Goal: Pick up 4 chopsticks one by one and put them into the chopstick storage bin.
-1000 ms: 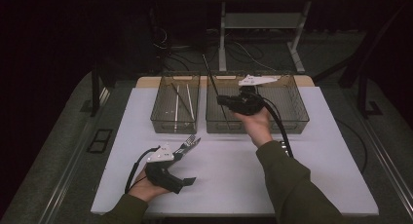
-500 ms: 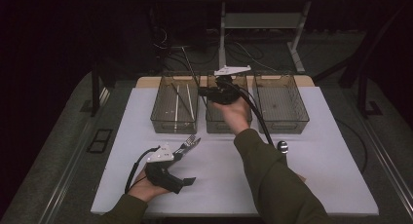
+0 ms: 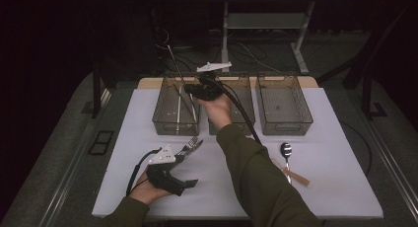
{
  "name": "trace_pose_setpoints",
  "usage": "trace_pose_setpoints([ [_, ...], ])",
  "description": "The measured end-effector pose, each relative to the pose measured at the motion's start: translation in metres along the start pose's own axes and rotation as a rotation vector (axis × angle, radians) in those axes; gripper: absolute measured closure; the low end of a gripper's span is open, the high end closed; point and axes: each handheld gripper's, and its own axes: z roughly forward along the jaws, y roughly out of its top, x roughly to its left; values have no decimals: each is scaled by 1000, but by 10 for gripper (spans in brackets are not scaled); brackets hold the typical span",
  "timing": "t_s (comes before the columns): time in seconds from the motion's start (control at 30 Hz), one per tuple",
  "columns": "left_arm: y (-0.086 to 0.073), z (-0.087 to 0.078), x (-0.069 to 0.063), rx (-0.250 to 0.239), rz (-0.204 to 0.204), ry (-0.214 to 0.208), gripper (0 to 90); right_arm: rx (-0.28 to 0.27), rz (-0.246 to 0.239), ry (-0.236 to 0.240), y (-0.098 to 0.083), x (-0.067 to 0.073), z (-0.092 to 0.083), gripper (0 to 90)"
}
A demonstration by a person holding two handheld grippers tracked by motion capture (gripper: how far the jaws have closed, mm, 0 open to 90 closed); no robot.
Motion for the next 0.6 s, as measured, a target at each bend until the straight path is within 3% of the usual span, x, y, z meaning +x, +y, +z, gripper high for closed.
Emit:
trace_pose_setpoints([
  [0.23,0,-1,1,-3,-2,-5,3,43,4,0,-9,5,21,855],
  [0.5,0,0,1,1,1,-4,3,191,12,-76,-34,6,37,852],
  [0.57,0,0,1,1,2,-4,3,229,2,-95,-36,7,40,819],
  [0.6,0,0,1,1,1,-4,3,241,2,-92,-37,8,40,758],
])
